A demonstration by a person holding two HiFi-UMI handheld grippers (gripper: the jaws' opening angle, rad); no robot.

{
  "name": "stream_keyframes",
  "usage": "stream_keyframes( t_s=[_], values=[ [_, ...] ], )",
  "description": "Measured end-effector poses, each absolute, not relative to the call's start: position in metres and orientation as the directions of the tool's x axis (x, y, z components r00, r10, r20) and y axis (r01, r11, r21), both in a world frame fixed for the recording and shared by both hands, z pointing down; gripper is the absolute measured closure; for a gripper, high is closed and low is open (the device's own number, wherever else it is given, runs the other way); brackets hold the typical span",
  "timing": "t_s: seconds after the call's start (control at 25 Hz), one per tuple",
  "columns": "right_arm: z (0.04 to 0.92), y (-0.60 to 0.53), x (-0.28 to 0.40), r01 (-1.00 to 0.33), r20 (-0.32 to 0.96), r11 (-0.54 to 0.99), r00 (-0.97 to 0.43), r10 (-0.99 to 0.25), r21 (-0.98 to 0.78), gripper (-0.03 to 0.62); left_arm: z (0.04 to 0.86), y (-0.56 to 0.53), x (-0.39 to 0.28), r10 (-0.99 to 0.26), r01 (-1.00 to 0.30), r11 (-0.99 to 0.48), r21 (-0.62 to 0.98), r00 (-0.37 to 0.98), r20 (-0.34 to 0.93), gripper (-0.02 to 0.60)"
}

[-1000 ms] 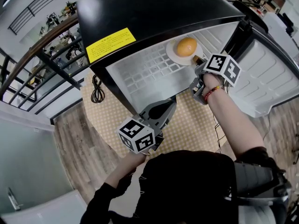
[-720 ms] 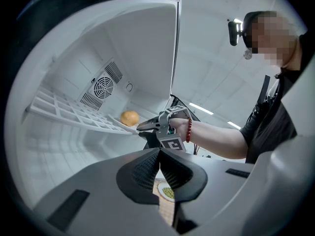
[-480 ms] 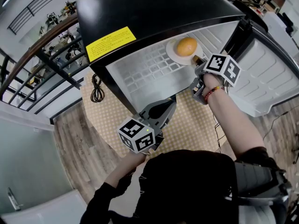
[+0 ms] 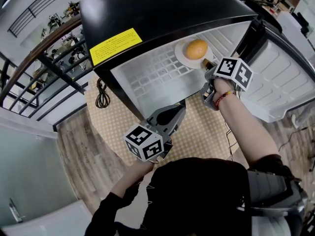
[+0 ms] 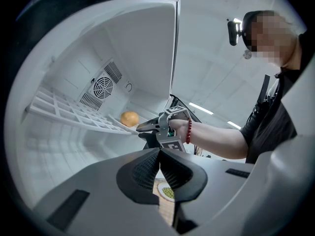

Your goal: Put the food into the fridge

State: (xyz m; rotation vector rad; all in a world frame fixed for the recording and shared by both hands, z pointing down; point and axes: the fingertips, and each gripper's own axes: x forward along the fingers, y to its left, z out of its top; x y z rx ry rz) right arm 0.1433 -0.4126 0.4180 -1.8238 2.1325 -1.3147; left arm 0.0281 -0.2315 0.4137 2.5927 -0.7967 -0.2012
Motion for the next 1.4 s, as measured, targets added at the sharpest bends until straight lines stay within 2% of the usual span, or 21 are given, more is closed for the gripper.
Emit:
stream_keyframes(
  t_s=[1.08, 1.4],
  values=[
    [0.413, -0.413, 0.153, -0.819, 0.456, -0.076, -0.238, -0.858, -0.569, 0.468, 0.418, -0.230, 0.028, -0.556, -0.496, -0.750, 0.438, 0.831, -0.011, 0.569],
    [0.401, -0.397, 0.166, -0.857, 0.379, -0.043, -0.181, -0.908, -0.513, 0.454, 0.417, -0.225, 0.037, -0.513, -0.460, -0.776, 0.432, 0.858, -0.007, 0.569]
  ],
)
